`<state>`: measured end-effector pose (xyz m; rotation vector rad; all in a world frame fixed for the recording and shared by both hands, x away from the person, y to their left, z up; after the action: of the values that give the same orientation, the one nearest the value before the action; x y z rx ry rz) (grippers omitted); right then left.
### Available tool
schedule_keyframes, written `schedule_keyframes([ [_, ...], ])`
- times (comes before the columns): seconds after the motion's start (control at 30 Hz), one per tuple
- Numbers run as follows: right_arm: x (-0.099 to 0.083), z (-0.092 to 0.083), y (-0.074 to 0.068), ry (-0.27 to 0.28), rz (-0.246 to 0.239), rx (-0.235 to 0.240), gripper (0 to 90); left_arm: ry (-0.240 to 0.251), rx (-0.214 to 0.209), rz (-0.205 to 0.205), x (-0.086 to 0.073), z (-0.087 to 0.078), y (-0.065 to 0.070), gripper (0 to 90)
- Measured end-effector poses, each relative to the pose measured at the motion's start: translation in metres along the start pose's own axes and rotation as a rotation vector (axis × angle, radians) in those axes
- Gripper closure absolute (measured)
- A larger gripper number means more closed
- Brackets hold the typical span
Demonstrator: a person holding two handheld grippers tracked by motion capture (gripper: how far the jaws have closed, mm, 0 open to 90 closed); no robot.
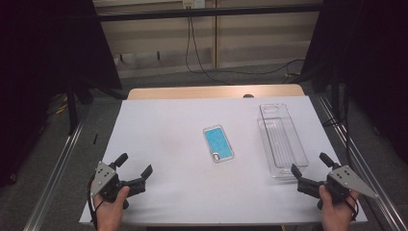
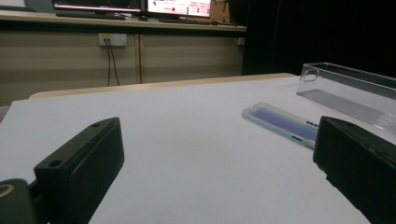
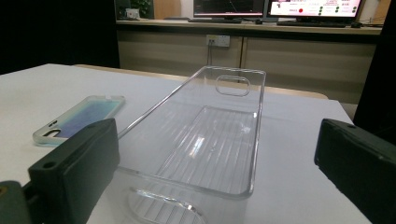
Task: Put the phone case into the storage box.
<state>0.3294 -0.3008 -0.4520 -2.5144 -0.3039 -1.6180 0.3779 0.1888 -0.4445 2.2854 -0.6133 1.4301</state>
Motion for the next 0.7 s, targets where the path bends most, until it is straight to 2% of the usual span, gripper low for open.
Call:
schedule_keyframes([
  [0.13,-0.0002,0.0013,-0.0011,-0.002,-0.002,0.004,0.0,-0.003,0.009,-0.001,-0.0011,-0.0014,-0.0003,2.1],
  [0.27,-0.0001,0.0027,-0.002,-0.002,-0.001,0.013,0.0,-0.012,-0.009,-0.002,-0.0023,-0.0016,0.0023,2.1],
  [0.4,-0.0006,0.0013,-0.0017,0.002,0.011,0.021,0.0,-0.009,-0.003,0.005,-0.0004,-0.0011,0.0038,2.0],
  [0.47,-0.0009,0.0007,-0.0017,0.003,0.014,0.027,0.0,-0.006,-0.009,-0.01,-0.0006,-0.0005,0.0049,1.9],
  [0.7,-0.0019,-0.0011,-0.0046,0.0,0.027,0.042,0.0,-0.031,-0.027,-0.006,-0.0042,0.0009,0.0087,3.0],
])
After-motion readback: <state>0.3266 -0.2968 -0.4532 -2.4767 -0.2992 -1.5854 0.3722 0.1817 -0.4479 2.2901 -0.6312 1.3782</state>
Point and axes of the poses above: each handheld gripper's, and its own axes: z roughly forward along the jaws, x roughly out of its top, y roughly to its right, the point moved 10 cm from there along z, roughly forward along the jaws, and after that the axes turned 15 degrees about -y, right-handed, at the moved point
